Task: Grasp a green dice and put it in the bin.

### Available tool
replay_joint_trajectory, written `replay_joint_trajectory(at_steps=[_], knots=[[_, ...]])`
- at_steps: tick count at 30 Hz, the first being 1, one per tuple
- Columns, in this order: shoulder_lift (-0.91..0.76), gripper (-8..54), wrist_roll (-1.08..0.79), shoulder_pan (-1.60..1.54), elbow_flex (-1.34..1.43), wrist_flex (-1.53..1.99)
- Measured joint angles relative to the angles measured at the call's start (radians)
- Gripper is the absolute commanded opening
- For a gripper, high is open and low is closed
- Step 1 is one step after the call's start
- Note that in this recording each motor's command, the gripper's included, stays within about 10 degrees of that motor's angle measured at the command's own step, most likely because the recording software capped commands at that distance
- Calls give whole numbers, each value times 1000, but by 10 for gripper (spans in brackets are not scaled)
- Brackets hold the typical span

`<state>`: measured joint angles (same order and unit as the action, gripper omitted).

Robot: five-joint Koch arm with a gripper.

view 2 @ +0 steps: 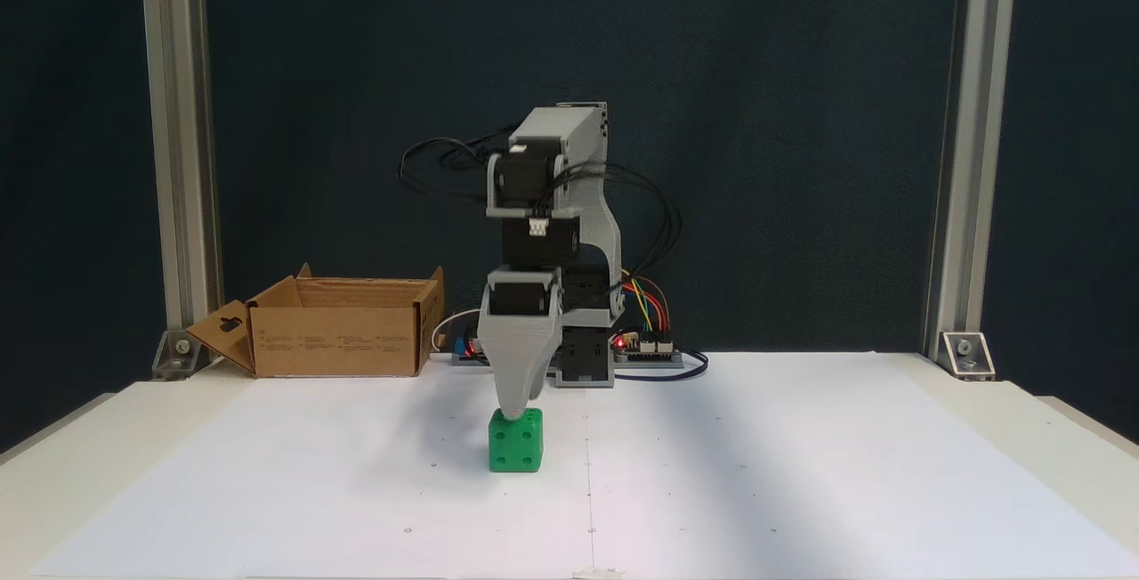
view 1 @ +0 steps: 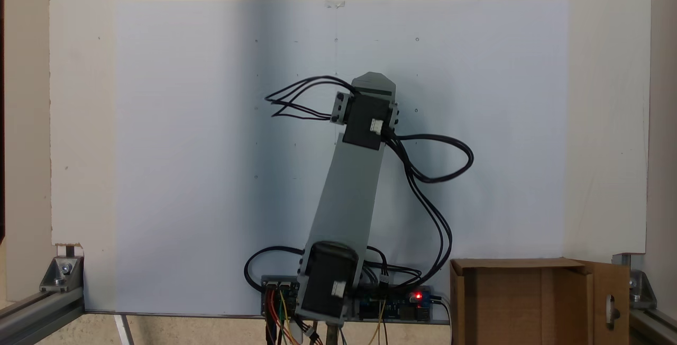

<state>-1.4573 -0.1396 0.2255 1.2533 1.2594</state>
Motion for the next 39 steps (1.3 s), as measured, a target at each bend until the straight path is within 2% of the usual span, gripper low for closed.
replay_joint_trajectory(at_steps=[39], knots=[[67,432,-5,31,147,-236]])
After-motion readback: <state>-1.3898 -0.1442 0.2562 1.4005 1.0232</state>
